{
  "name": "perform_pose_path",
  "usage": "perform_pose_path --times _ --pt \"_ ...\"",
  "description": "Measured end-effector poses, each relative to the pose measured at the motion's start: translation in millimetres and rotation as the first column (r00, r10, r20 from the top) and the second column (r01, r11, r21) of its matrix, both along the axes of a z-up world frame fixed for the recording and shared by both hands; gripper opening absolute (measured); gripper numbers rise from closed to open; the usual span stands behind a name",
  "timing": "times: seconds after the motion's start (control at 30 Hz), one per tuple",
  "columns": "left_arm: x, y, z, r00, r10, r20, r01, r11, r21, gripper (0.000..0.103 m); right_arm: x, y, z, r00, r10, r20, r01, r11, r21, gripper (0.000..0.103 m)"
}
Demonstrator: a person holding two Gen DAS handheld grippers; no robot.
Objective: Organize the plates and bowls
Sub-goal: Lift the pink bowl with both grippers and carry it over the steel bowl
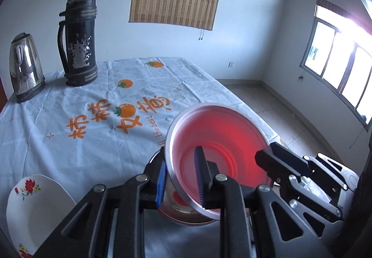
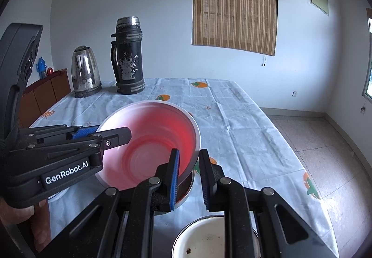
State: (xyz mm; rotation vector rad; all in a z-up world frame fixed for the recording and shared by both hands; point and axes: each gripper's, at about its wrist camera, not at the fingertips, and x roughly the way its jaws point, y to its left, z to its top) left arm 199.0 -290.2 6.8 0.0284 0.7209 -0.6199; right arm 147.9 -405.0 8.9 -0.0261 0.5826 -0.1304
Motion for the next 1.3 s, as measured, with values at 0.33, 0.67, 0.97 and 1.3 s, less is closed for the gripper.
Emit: perform_pose_path --times 0.33,0.67,0.97,1.3 --pt "14 0 -24 0.998 -0.010 -0.067 0.011 1.000 0.009 0.020 17 0 -13 0.998 -0.001 -0.056 0.001 1.000 -0.013 0.019" --pt "18 0 -31 0.996 -0.011 -0.086 0.013 1.000 0.022 0.020 26 2 -24 0.995 -0.008 -0.100 0.006 1.000 -0.022 0.019" --pt "21 2 -34 0.995 -0.007 -0.098 0.010 1.000 0.027 0.020 33 5 -30 0.992 -0.009 -0.123 0.006 1.000 -0.026 0.019" --pt "23 1 -40 0.994 -0.014 -0.113 0.017 0.999 0.032 0.020 36 5 -34 0.990 -0.015 -0.143 0.010 0.999 -0.031 0.019"
